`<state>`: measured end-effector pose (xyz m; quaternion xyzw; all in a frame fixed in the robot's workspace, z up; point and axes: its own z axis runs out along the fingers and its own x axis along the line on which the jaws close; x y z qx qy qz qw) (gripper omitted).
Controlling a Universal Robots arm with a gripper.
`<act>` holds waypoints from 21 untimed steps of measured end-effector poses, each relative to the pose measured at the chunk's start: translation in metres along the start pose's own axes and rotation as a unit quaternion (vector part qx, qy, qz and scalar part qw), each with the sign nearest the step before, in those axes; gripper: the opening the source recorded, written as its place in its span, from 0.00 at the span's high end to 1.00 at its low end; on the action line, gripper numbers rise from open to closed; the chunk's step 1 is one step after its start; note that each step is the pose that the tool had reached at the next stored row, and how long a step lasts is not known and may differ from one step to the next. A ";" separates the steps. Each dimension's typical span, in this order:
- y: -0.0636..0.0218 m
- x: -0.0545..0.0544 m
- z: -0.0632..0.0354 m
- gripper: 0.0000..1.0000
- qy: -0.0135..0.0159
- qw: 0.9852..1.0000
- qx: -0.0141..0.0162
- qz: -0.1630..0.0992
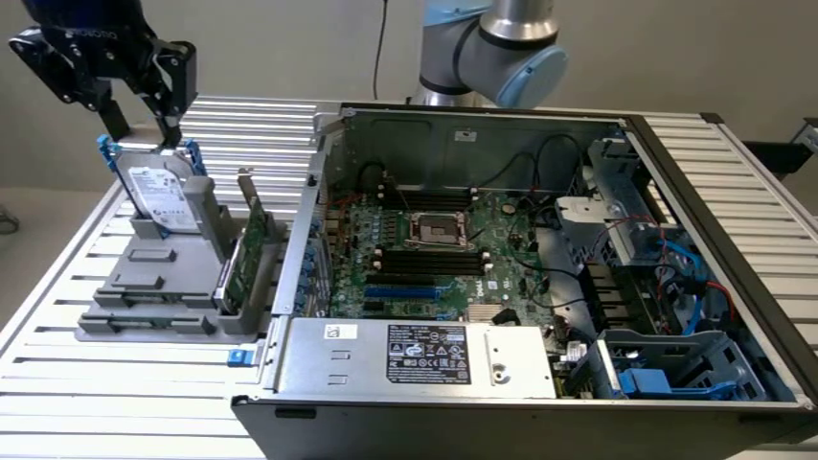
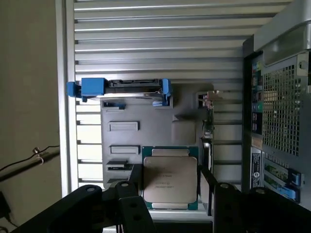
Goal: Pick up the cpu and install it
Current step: 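Pick up the cpu and move it towards the insertion slot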
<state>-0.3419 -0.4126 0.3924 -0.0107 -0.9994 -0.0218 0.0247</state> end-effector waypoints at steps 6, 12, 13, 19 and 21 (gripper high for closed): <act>0.0017 -0.022 -0.0206 0.45 0.008 1.000 0.001 0.000; 0.0043 -0.045 -0.0249 0.45 0.010 1.000 0.001 0.001; 0.0053 -0.049 -0.0251 0.45 0.010 1.000 0.001 0.001; 0.0115 -0.070 -0.0259 0.45 0.010 1.000 0.002 0.001; 0.0140 -0.077 -0.0261 0.45 0.010 1.000 0.002 0.001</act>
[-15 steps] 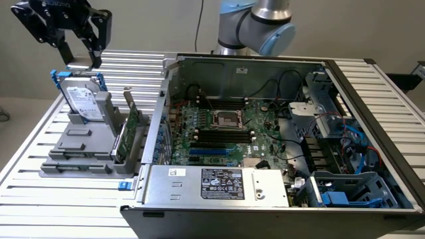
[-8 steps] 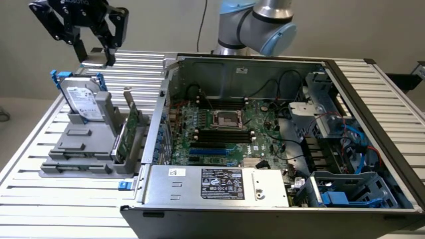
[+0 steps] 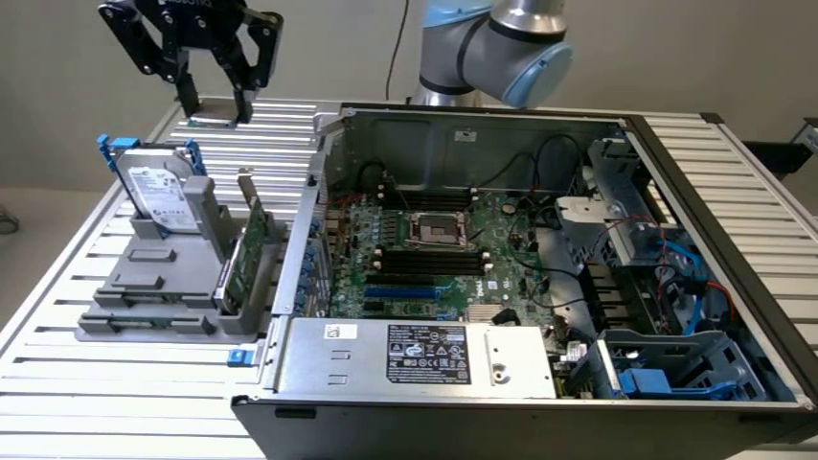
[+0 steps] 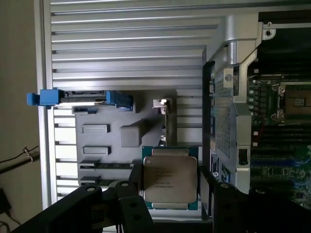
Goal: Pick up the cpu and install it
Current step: 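Pick up the cpu and move it towards the insertion slot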
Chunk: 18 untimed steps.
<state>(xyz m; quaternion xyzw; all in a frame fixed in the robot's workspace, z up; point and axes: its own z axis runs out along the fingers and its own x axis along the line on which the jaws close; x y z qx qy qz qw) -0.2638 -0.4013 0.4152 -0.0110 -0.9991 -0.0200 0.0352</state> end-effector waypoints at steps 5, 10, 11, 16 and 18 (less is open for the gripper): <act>0.0062 -0.016 -0.0008 0.45 0.000 1.000 0.001 0.000; 0.0123 -0.031 -0.0012 0.45 0.000 1.000 0.004 0.000; 0.0134 -0.034 -0.0013 0.45 0.000 1.000 0.004 0.000; 0.0194 -0.048 -0.0015 0.45 0.000 1.000 0.007 0.001; 0.0218 -0.054 -0.0016 0.45 0.000 1.000 0.008 0.001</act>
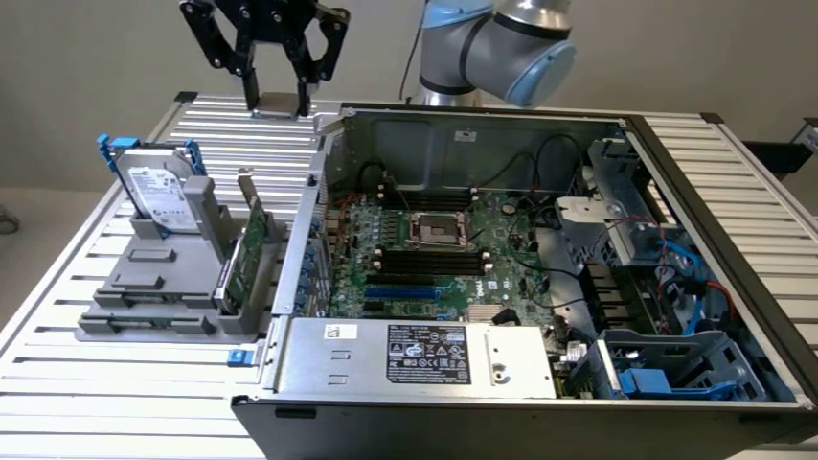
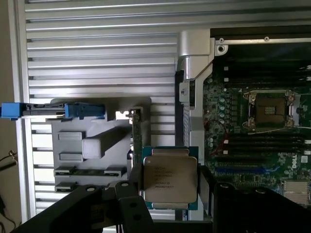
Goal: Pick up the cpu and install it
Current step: 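Pick up the cpu and move it towards the insertion slot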
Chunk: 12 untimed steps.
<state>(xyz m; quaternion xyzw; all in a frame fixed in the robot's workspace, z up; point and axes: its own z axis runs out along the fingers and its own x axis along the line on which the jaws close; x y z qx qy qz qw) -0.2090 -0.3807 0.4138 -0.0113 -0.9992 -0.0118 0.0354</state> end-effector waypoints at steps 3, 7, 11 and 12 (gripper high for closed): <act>0.0031 -0.010 -0.0005 0.45 0.000 1.000 0.001 0.000; 0.0068 -0.023 -0.0012 0.45 0.000 1.000 0.001 0.001; 0.0103 -0.035 -0.0019 0.45 0.000 1.000 0.001 0.003; 0.0111 -0.038 -0.0021 0.45 0.000 1.000 0.001 0.003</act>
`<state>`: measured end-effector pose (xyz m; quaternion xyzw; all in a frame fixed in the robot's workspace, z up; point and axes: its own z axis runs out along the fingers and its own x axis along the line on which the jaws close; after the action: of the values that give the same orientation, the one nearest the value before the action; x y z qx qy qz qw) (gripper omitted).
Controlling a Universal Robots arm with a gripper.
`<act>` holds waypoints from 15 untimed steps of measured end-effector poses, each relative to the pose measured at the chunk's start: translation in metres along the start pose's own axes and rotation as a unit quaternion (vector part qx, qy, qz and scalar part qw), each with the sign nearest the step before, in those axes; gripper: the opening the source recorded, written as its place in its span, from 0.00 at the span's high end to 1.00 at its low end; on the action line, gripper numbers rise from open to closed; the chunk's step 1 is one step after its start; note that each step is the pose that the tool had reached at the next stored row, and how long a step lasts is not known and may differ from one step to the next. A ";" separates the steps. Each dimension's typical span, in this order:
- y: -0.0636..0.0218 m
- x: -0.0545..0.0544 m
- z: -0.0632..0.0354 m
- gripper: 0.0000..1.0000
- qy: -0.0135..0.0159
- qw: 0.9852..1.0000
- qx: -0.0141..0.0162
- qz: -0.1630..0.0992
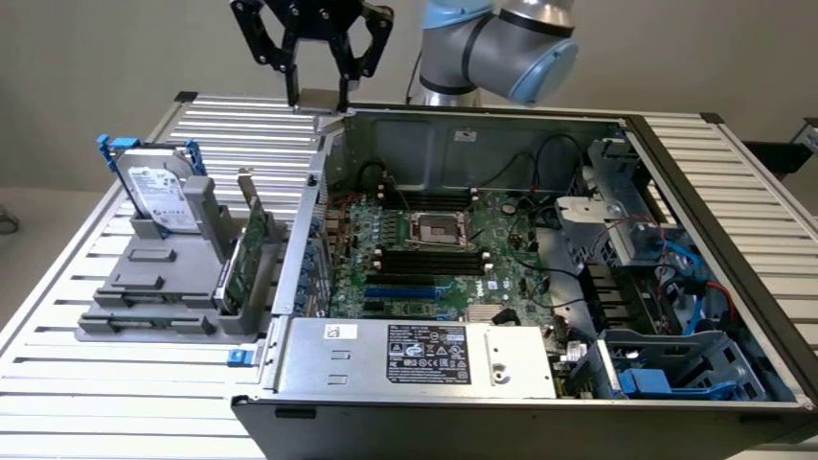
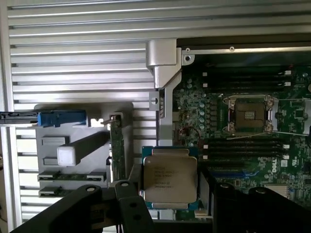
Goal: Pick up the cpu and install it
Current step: 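Pick up the cpu and move it towards the insertion slot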
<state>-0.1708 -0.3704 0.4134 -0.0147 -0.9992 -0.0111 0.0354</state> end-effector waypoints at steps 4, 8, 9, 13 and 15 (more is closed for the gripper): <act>0.0030 -0.015 -0.0009 0.45 0.000 1.000 0.000 0.002; 0.0050 -0.032 -0.0018 0.45 0.000 1.000 0.002 0.002; 0.0054 -0.037 -0.0020 0.45 0.000 1.000 0.002 0.002; 0.0071 -0.055 -0.0022 0.45 0.000 1.000 0.005 0.003; 0.0079 -0.063 -0.0009 0.45 0.000 1.000 0.006 0.003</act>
<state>-0.1072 -0.3644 0.4099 -0.0177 -0.9992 -0.0051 0.0356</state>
